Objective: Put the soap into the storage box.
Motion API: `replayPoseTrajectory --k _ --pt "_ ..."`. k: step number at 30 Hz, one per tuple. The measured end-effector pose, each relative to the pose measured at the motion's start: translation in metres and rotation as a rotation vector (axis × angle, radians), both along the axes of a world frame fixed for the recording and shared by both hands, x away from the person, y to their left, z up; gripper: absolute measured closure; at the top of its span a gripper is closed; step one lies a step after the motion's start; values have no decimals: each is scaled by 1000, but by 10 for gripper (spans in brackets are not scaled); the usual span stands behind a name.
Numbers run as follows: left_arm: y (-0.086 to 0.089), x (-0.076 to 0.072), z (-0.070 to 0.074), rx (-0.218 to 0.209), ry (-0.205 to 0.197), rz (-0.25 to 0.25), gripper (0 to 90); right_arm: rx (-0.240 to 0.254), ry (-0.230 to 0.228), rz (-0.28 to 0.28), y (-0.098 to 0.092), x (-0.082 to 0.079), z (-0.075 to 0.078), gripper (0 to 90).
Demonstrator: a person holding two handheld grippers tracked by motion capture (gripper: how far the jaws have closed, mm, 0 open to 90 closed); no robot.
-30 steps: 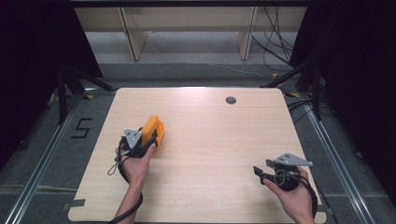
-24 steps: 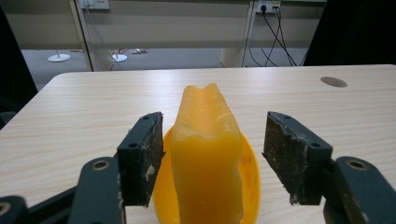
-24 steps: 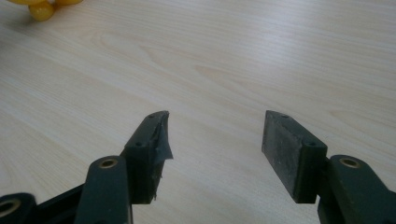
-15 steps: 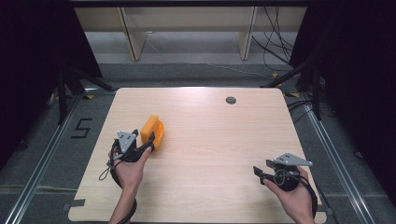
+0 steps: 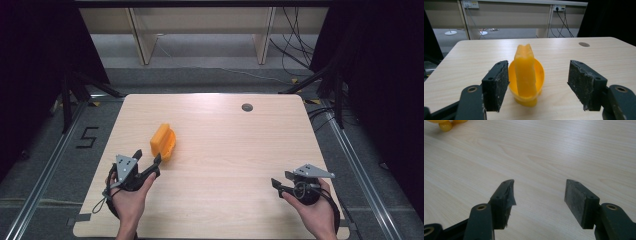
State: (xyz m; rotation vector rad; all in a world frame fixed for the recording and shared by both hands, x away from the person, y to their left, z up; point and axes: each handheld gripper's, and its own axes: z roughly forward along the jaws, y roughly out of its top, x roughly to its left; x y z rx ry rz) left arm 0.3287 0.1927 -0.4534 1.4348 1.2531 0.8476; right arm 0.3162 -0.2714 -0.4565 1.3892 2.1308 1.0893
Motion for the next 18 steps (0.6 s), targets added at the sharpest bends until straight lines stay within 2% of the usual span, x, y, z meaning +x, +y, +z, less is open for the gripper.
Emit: replayPoseTrajectory --k 2,4,7,8,12,16,18 --pt "3 -14 -3 -17 -5 -1 322 3 -14 0 0 1 -1 413" --pt "3 -19 -4 -15 -6 3 319 3 -15 1 0 1 -1 413" --pt "7 -31 -14 -31 -8 -6 315 1 1 2 0 0 0 413" --pt "9 -37 -18 -31 11 -3 313 -4 -2 19 -2 2 -1 413" --pt "14 -42 -22 -38 34 4 313 -4 -1 19 -1 1 0 413" --pt "13 -42 -21 -50 24 7 309 4 15 0 1 0 0 412" --pt "12 -42 -21 -43 36 -1 309 9 19 -1 1 -1 0 412"
